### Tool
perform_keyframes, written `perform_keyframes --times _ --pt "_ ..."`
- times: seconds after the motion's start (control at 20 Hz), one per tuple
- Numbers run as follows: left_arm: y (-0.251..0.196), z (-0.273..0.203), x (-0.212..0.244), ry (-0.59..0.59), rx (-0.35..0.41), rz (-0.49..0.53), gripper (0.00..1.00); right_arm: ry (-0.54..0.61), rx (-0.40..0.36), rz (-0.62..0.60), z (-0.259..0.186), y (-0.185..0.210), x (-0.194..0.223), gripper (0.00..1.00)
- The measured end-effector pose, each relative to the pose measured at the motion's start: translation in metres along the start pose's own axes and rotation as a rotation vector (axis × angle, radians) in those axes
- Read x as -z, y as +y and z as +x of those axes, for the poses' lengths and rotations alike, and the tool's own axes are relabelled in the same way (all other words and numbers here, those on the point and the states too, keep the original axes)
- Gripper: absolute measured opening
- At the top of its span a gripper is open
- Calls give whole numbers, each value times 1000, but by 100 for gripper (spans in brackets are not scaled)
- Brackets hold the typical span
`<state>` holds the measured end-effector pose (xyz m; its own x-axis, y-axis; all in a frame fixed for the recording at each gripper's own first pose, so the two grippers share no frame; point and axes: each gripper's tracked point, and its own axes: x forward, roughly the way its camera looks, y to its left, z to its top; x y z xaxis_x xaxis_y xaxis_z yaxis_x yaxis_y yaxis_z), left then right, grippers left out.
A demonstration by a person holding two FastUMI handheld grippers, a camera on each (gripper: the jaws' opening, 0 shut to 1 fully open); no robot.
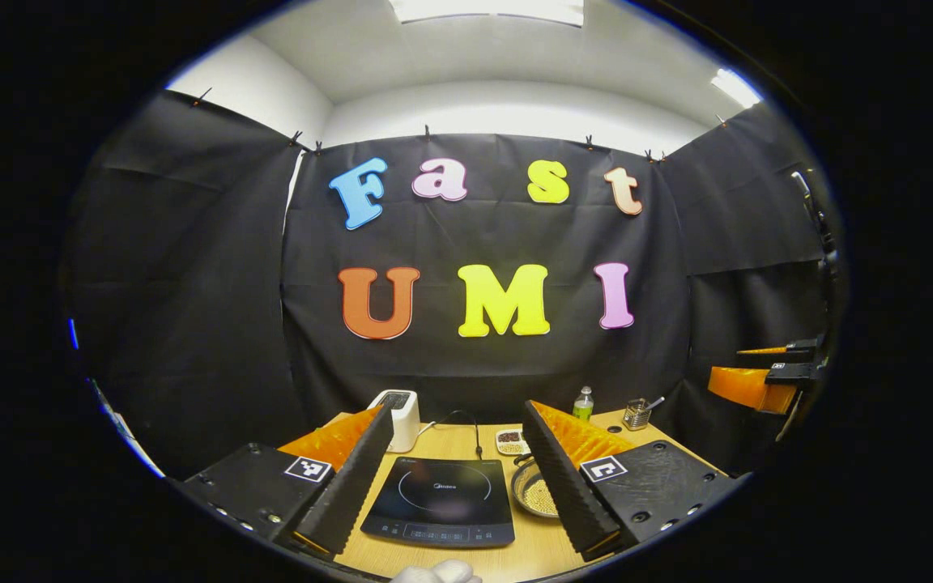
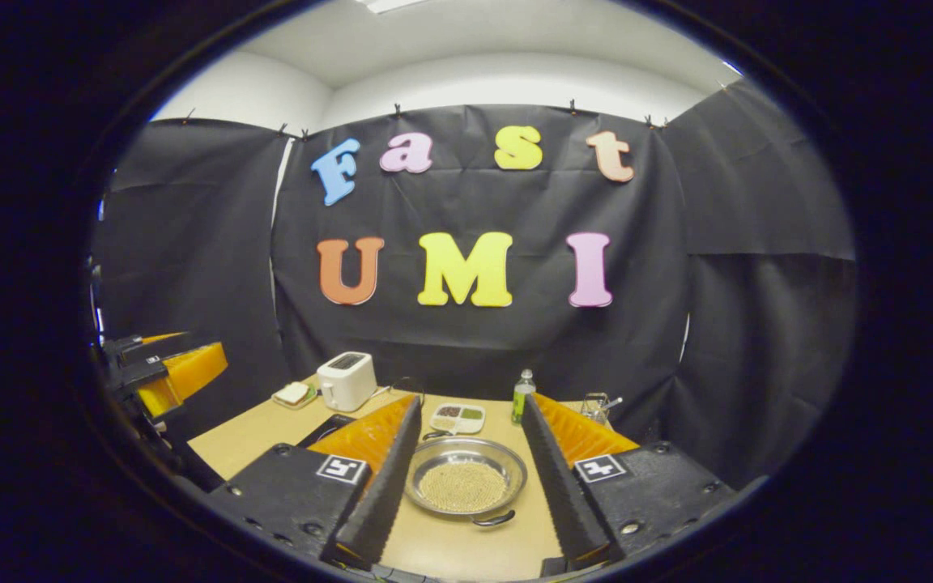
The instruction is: First push the handle of the pot to place it horizontally, then grasp the pot with both hands and set it on the induction cooktop.
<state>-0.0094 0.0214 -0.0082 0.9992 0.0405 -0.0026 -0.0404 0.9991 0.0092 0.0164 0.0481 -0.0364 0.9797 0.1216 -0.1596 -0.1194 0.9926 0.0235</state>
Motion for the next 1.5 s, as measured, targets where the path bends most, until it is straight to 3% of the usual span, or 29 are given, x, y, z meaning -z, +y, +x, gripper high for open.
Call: perform_keyframes --times 0.1,0.15,0.25,0.35,0.5,0.55,1.0,1.5 --pt "4 1 1 3 -11 0 96 62 -11 -13 5 0 18 53" --pt "4 1 2 3 -13 -4 96 94 -21 -20 8 2 29 32" --pt "4 2 3 4 -17 -6 96 146 -65 -33 12 11 51 13" --pt "5 0 6 10 -22 -6 96 200 -75 -53 16 9 76 4" --pt "4 1 11 14 -26 -8 96 301 -93 -62 21 6 125 0" --pt "3 1 14 17 -30 -11 96 335 -95 -64 22 2 143 4" --pt "-10 2 16 52 -77 13 96 596 -136 -63 55 -14 273 4" --pt "-16 8 20 113 -216 41 96 722 -250 -83 115 -11 322 1"
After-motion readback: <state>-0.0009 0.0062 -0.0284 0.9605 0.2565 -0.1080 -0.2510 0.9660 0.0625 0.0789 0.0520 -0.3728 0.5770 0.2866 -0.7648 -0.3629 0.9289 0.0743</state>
